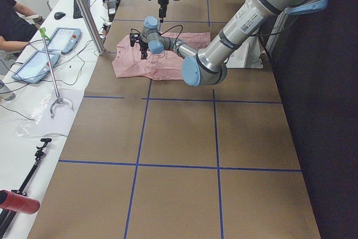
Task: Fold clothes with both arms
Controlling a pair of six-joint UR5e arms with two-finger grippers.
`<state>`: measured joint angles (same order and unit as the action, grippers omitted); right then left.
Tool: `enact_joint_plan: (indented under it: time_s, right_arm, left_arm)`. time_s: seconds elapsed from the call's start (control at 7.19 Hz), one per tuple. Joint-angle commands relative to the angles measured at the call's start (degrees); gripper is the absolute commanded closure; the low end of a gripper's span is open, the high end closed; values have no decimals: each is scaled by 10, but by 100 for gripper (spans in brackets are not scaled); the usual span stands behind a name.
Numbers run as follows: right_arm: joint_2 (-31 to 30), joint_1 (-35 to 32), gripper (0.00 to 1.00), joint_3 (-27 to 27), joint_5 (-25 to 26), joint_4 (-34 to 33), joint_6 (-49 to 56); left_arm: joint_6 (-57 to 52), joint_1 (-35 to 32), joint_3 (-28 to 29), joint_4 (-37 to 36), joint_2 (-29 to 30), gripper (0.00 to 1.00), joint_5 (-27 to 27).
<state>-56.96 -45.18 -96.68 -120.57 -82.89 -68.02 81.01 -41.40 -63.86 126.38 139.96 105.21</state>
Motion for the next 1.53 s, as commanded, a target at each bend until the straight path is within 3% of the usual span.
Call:
enact_joint_plan:
  time_s: [0.0, 0.28, 0.42, 0.56, 0.7, 0.97, 1.39]
  right_arm:
    - [-53, 81, 0, -75, 97, 0, -73]
    - [-132, 153, 0, -177, 143, 1, -131]
    - [-180, 206, 0, -222, 196, 11, -175]
    - [-231, 265, 0, -230, 255, 70, -206]
    - [-280, 316, 0, -230, 310, 108, -216]
    - [-308, 343, 0, -224, 320, 122, -217]
    - [-301, 355, 0, -204, 310, 122, -216]
  left_arm:
    - [-8, 0, -130, -25, -99, 0, 46]
    - [-48, 2, -297, -91, -209, 0, 47]
    - [-72, 4, -364, -147, -243, 0, 44]
    - [-83, 4, -399, -171, -265, 0, 44]
    - [-86, 4, -406, -172, -274, 0, 44]
    - [-86, 4, -406, -172, -274, 0, 45]
    - [-86, 4, -406, -172, -272, 0, 45]
